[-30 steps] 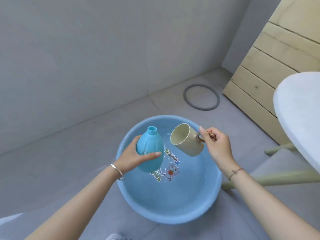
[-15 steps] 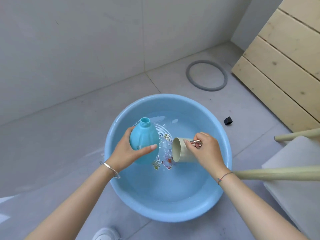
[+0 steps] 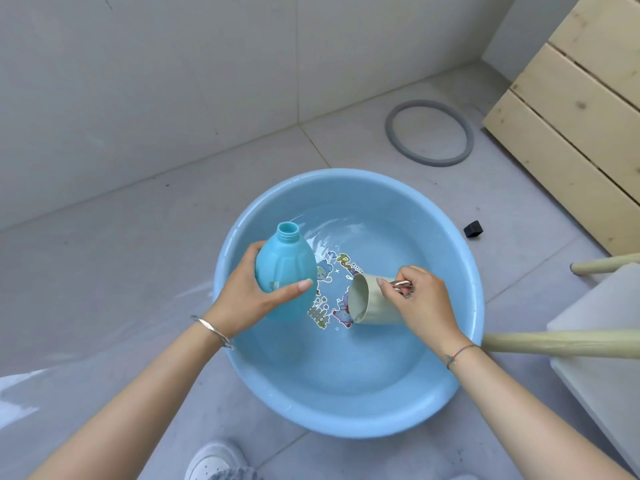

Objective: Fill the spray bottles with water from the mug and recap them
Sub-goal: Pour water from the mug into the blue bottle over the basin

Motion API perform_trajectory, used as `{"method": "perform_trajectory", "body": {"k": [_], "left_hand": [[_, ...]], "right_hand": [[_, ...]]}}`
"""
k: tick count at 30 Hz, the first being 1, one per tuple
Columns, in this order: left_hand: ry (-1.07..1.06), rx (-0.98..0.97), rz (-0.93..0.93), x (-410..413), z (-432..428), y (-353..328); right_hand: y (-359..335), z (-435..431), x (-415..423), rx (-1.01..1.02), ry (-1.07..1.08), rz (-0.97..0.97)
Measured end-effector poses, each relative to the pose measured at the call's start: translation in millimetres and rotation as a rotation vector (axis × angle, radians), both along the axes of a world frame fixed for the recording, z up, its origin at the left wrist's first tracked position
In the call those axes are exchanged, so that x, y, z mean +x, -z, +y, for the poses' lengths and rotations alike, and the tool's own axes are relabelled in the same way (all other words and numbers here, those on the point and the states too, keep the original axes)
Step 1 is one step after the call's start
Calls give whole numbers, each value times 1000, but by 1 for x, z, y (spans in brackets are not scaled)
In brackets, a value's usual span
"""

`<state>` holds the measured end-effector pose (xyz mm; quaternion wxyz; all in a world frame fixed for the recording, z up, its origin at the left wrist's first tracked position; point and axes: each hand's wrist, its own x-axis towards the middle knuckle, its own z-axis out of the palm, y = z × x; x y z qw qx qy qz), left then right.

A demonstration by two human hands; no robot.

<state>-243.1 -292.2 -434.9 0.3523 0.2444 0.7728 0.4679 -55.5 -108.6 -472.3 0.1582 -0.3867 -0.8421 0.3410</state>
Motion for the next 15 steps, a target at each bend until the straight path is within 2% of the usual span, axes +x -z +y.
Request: {"method": "perform_trajectory", "body": {"k": [3,9,15], "left_hand": [[14,-10,3,0,-1,1],[32,-11,26,0,-1,-2],[91,0,49,5,1,-1]], "right_hand": [[-2,1,4,-122,80,59],[-34,0,8,-353,287,300],[-68,2,7,-395,326,500]]}}
